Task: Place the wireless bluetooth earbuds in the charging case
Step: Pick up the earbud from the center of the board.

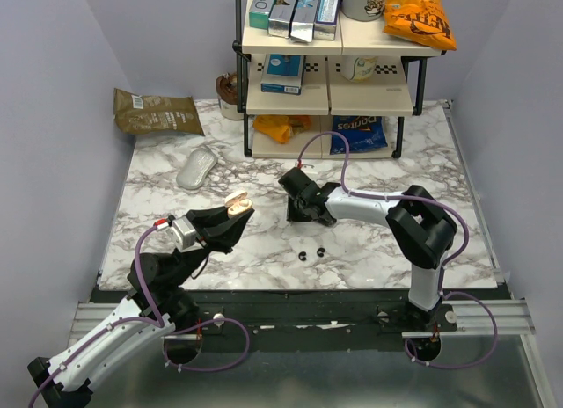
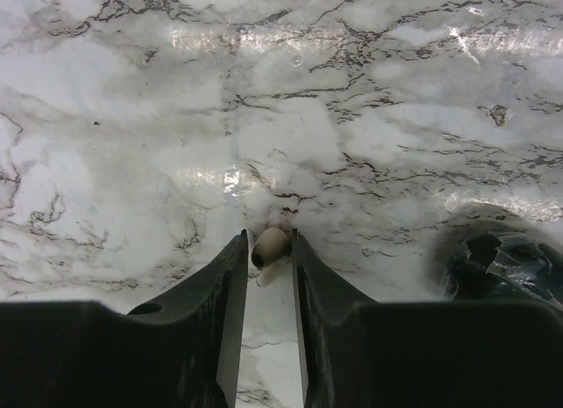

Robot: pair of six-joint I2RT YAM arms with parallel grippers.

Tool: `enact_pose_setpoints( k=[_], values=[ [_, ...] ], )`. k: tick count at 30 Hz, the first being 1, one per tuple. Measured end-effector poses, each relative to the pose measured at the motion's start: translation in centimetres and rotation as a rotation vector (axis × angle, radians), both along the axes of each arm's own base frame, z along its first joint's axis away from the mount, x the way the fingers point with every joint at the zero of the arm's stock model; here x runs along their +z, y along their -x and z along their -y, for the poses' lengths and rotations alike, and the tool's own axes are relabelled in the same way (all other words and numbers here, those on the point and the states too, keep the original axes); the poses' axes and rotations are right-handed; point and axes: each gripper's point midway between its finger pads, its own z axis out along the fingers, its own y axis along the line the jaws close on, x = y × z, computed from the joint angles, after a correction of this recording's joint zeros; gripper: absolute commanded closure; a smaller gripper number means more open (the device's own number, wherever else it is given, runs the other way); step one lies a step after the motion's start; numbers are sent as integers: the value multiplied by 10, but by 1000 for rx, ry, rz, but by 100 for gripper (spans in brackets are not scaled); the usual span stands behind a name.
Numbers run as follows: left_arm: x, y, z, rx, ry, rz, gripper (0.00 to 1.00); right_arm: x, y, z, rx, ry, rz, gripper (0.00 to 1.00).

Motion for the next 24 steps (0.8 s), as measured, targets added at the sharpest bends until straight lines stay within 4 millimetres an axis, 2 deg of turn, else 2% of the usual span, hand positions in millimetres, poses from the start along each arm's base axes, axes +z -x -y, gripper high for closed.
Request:
enact_pose_setpoints(
  k=[8,12,17,20,24],
  values=[
    [0,0,0,-1,2,-2,100,-1,-1,3,49,29,16,86],
    [0,0,0,-2,2,-2,100,-1,-1,3,72,41,25,99],
    [0,0,0,-2,2,-3,100,0,-2,6,92,57,43,99],
    [-1,-1,1,-2,-1,-6,100,2,-1,14,104,84,61,99],
    [-6,-4,5,-2,-17,-22,100,19,-2,28,119,118,118,99]
  ],
)
